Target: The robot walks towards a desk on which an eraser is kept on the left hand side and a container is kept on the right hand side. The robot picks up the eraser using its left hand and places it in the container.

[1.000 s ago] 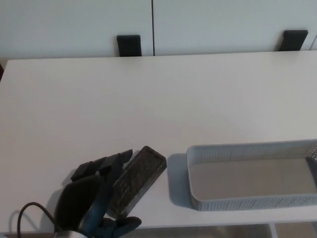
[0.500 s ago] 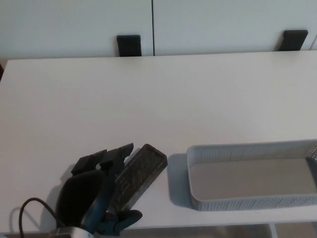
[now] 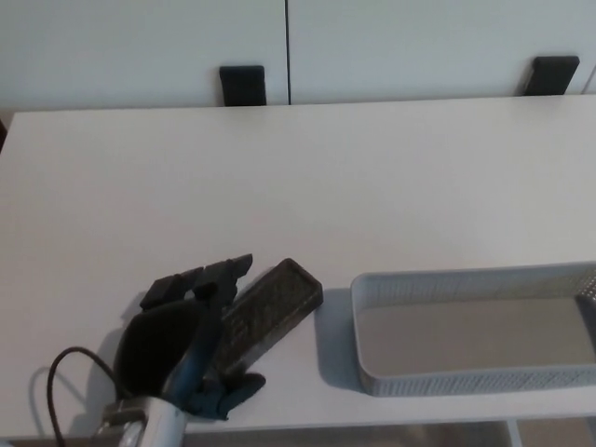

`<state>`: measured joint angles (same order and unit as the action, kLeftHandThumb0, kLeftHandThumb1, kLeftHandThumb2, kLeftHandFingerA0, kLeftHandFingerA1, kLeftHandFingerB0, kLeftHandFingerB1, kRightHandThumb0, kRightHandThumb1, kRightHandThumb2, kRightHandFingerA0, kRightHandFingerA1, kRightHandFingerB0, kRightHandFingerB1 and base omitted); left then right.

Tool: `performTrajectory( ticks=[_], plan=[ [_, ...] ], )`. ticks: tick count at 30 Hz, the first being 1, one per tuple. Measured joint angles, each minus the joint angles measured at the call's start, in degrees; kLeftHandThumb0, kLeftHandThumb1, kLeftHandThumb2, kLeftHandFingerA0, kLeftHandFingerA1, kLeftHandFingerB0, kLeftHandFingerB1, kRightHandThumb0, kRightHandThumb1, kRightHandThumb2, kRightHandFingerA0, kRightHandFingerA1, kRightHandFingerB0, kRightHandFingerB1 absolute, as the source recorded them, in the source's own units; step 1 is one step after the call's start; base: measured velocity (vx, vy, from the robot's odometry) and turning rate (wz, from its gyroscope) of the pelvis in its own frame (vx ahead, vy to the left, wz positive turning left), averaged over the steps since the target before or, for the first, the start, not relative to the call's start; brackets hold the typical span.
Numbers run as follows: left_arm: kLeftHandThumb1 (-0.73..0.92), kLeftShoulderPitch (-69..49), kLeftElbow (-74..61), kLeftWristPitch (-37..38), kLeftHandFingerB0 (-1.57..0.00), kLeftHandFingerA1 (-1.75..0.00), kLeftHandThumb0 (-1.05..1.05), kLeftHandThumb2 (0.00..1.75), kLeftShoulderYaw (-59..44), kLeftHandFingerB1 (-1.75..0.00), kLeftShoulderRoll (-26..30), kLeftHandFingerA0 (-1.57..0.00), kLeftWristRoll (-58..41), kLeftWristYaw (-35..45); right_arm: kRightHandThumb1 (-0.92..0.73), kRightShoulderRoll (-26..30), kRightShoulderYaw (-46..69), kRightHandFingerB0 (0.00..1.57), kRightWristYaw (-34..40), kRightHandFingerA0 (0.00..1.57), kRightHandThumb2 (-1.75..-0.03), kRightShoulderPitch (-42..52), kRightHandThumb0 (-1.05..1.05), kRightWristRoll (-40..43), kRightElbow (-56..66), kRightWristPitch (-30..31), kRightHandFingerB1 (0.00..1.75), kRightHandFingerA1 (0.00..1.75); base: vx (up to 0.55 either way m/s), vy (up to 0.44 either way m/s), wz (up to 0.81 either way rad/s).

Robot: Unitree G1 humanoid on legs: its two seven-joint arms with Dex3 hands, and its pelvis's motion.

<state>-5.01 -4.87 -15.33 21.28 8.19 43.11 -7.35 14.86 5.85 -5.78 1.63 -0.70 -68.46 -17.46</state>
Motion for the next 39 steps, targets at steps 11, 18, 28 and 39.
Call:
performTrajectory(
  ticks=[11, 18, 28, 39],
  plan=[
    [0.42, 3.6, 5.1, -1.5, -0.13, -0.44, -0.60, 0.70, 0.3, -0.36, -1.3, -0.19, 0.1, 0.0, -0.36, 0.0, 0.5, 0.33, -0.5, 0.42, -0.75, -0.1, -0.49, 0.2, -0.1, 0.0, 0.53, 0.62, 0.00, 0.000, 0.00],
    [0.78, 8.1, 6.1, -1.8, -0.74, -0.92, -0.30, 0.63, 2.0, -0.44, 2.3, -1.07, 1.1, 2.1, -0.38, 0.0, 0.7, 0.35, -0.9, 0.46, -0.74, -0.6, -0.48, 0.1, -0.3, 0.0, 0.51, 0.59, 0.00, 0.000, 0.00],
    [0.79, 12.6, 6.3, -1.5, -0.77, -1.03, -0.33, 0.64, 3.2, -0.53, 6.1, -0.95, 0.6, 6.3, -0.39, 0.0, 0.7, 0.32, -1.0, 0.42, -0.74, -1.9, -0.49, 0.1, -0.2, 0.3, 0.51, 0.57, 0.00, 0.000, 0.00],
    [0.74, 10.1, 6.4, 2.5, -0.74, -1.52, -0.31, 0.66, -1.0, -0.94, 5.8, -0.82, -3.4, 5.9, -0.39, 0.9, 0.0, 0.34, -1.1, 0.42, -0.75, -3.1, -0.49, 0.0, 0.0, 1.3, 0.51, 0.57, 0.00, 0.000, 0.00]
  ],
)
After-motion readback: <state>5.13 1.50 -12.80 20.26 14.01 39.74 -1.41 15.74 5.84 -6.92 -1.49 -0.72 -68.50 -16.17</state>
